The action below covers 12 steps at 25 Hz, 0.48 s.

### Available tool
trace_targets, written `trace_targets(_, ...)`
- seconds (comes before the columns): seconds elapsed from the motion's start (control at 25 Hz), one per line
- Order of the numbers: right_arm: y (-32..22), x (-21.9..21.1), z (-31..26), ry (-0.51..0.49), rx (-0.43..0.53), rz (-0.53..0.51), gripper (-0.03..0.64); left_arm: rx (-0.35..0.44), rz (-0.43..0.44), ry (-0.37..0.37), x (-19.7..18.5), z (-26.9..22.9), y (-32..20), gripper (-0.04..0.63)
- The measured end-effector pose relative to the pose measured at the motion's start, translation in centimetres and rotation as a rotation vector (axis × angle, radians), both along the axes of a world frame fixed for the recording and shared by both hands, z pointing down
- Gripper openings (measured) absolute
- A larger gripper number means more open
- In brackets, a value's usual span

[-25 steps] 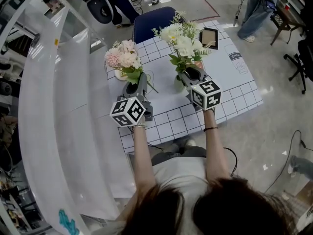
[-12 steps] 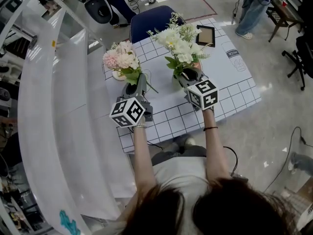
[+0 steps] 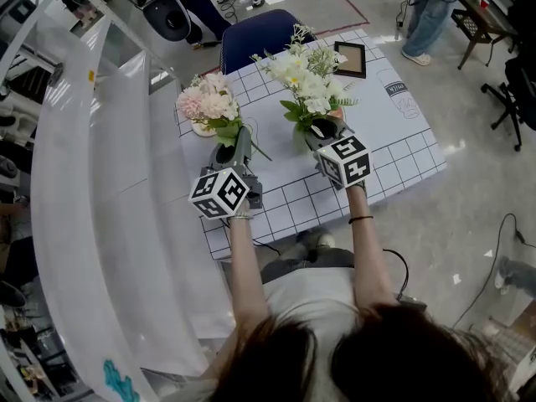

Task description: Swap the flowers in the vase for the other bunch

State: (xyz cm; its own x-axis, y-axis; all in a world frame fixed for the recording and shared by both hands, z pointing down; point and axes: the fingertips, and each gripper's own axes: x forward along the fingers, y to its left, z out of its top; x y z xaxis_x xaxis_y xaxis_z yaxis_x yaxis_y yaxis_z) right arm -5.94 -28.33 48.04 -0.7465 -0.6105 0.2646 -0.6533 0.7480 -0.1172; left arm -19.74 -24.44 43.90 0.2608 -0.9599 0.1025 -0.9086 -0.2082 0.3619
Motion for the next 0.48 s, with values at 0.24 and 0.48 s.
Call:
trace_targets(0.24, 0.2, 0.0, 0.6, 0.014, -0.009, 0.008, 0.049, -0.001, -0.005, 0.009, -0.3, 0.2, 0.4, 0.075)
trace_targets(0.48, 0.6, 0.0, 1.1, 0.04, -0.023, 0.01, 0.066, -0.002, 0.0, 0.023, -0.3, 0.3, 0.6, 0.075)
